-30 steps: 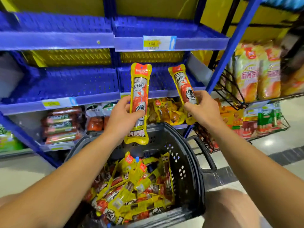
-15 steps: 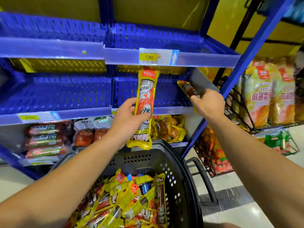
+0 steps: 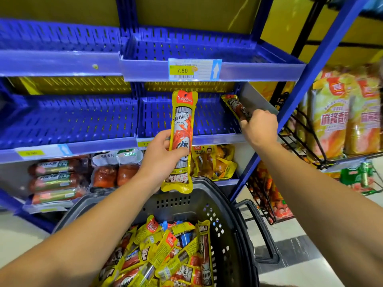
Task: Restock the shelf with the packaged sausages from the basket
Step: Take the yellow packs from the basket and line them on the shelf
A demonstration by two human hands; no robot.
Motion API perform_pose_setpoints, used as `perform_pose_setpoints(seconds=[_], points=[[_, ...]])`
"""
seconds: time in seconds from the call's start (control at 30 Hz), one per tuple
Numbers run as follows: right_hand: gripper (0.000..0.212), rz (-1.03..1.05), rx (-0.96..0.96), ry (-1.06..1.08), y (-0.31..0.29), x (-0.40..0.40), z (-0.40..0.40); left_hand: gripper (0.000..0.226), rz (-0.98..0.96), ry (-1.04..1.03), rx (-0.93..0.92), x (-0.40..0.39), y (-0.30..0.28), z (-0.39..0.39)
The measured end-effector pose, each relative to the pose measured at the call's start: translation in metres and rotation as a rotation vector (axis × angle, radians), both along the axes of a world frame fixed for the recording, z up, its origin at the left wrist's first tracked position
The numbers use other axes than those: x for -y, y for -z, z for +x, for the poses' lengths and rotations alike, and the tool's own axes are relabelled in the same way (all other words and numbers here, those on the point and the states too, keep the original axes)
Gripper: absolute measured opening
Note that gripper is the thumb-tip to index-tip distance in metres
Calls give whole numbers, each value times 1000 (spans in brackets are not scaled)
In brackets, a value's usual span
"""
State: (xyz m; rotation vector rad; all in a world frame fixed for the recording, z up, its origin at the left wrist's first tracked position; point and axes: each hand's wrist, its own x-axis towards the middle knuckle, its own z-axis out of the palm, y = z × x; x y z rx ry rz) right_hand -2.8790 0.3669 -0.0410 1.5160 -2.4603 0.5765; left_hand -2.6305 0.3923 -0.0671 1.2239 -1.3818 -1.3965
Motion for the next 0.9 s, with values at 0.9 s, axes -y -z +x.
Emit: perform_pose_setpoints(seconds=[0.9], points=[[41,-432,1237,-283,-11,-74,51,68,-260,327,360,-68,17,2]])
